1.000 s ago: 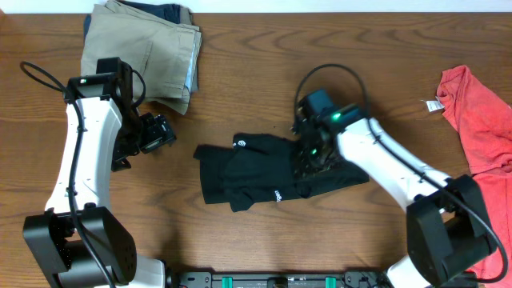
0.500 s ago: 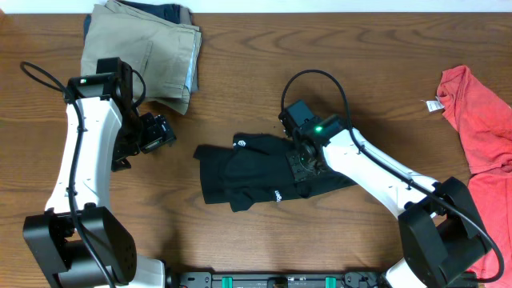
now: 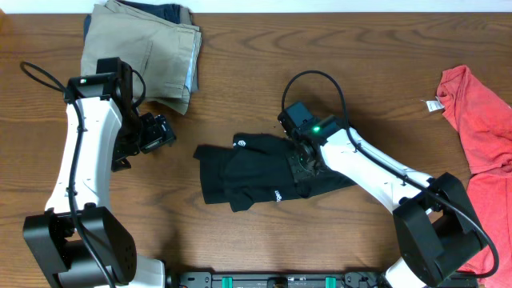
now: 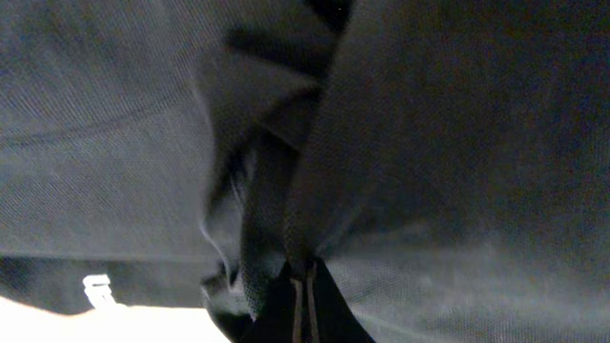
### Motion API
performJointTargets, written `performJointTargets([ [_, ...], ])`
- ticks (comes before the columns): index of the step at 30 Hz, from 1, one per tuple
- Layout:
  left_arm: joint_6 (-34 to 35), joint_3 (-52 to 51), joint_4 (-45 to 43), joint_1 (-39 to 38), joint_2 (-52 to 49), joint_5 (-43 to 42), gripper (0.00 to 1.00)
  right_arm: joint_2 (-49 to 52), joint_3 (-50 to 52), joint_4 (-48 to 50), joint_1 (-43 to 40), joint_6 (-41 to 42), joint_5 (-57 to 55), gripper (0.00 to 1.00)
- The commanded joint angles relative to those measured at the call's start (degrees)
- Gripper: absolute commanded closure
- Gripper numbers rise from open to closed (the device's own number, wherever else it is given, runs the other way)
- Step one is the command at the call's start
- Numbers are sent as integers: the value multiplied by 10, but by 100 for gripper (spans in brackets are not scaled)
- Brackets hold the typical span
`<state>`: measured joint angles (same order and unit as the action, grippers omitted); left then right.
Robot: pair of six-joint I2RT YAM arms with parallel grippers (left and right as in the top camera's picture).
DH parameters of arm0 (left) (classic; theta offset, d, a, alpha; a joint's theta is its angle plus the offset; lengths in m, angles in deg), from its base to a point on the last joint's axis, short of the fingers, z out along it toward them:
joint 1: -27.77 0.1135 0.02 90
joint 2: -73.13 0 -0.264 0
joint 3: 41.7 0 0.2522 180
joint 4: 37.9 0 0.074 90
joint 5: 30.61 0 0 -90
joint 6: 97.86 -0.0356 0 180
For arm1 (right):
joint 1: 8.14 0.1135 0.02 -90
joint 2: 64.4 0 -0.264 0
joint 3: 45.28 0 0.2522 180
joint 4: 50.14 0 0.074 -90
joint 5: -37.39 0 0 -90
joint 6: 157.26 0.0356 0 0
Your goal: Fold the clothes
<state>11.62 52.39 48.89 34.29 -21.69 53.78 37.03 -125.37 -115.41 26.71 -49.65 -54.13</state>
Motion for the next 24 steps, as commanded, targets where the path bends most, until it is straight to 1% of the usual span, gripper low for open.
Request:
performJointTargets([
  [1,-3,-3,0,-1,-3,1,2,5,-23,-33,6,14,-2,99],
  [6,-3,-3,0,-1,-3,1,2,5,-88,-131,6,17,1,99],
  [9,-3,-3,0,-1,-3,1,2,5,-120,-172,6,17,6,99],
  [13,-3,-3,0,-1,-3,1,2,5,-132,-187,6,16,24,99],
  [17,-8,-3,0,-1,-3,1,2,5,-132,-208,6,-5,50,99],
  [20,-8,-3,0,-1,-3,1,2,5,-130,-224,8,-5,52,99],
  [24,-8,-3,0,-1,-3,1,2,5,-112,-222,13,-5,52,99],
])
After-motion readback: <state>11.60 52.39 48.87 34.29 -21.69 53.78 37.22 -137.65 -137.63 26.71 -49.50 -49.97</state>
